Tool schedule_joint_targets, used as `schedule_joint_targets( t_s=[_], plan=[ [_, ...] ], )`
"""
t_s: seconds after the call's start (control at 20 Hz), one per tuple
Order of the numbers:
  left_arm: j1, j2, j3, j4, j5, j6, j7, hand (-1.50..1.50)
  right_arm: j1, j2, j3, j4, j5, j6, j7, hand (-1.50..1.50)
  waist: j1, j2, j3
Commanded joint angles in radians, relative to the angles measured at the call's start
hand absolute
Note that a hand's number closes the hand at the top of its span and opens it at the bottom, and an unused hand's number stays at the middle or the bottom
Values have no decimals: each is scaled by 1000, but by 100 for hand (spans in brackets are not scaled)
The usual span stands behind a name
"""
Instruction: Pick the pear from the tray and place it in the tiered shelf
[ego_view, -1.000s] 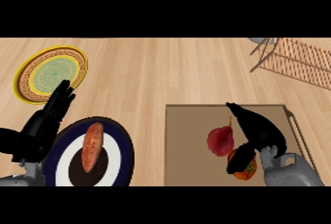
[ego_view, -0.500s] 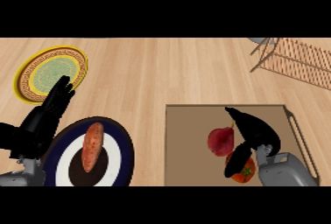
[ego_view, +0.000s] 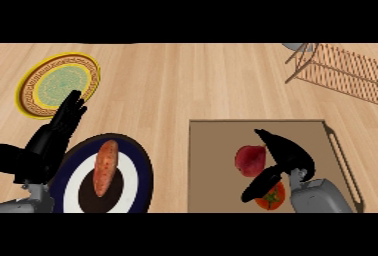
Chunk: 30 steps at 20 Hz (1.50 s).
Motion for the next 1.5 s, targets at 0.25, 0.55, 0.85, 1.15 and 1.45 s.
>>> schedule_joint_targets(
  t_s=[0.25,0.55,0.85,1.15,1.45],
  plan=[
    [-10,-13,28,43,-14,-16,-29,0,73,27,33,111,108,-99,-126,-150,-1,7,5],
    [37,14,55,-5,8,-50,-34,0,61,-22,39,141,240,-259,-240,150,4,6,5],
    [3,-21,20,0,-21,-29,4,0,-11,-51,-6,171,306,-308,-287,150,3,6,5],
    [-47,-12,46,21,-8,-34,43,0,37,-68,-80,-81,269,-372,-319,150,-12,4,4],
    [-7,-15,38,-38,-14,-32,53,0,-45,115,-157,-147,282,-496,-85,150,3,3,5]
  ],
)
